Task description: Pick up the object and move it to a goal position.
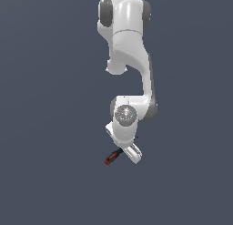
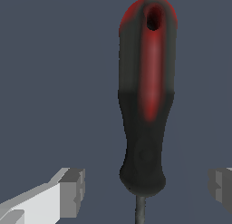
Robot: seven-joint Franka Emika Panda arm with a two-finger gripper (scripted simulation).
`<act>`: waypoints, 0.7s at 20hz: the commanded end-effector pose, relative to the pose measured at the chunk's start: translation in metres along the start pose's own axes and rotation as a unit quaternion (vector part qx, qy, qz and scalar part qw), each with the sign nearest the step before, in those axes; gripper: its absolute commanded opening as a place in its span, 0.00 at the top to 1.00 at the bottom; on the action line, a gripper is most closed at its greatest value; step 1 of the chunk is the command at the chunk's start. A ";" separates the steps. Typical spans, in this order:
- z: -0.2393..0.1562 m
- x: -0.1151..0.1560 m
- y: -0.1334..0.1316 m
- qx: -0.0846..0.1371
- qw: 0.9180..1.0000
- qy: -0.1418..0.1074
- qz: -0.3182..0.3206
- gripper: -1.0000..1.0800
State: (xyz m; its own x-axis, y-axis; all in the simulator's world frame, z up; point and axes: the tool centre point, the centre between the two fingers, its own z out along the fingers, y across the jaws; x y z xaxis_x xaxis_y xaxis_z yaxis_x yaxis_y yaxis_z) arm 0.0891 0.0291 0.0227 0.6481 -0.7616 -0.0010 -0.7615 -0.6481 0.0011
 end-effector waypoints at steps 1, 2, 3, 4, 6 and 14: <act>0.007 0.000 0.000 0.001 1.000 0.000 0.000 0.04; 0.008 0.001 -0.001 0.001 1.000 0.000 0.000 0.04; 0.009 0.001 -0.001 0.001 1.000 0.000 0.000 0.04; 0.008 0.001 -0.001 0.001 1.000 0.000 0.000 0.04; 0.008 0.001 -0.001 0.001 1.000 0.001 0.000 1.00; 0.008 0.001 -0.001 0.001 1.000 0.001 0.000 1.00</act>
State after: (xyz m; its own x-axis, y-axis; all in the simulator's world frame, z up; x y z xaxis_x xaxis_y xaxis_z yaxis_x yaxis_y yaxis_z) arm 0.0907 0.0292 0.0146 0.6476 -0.7619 -0.0003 -0.7619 -0.6476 0.0004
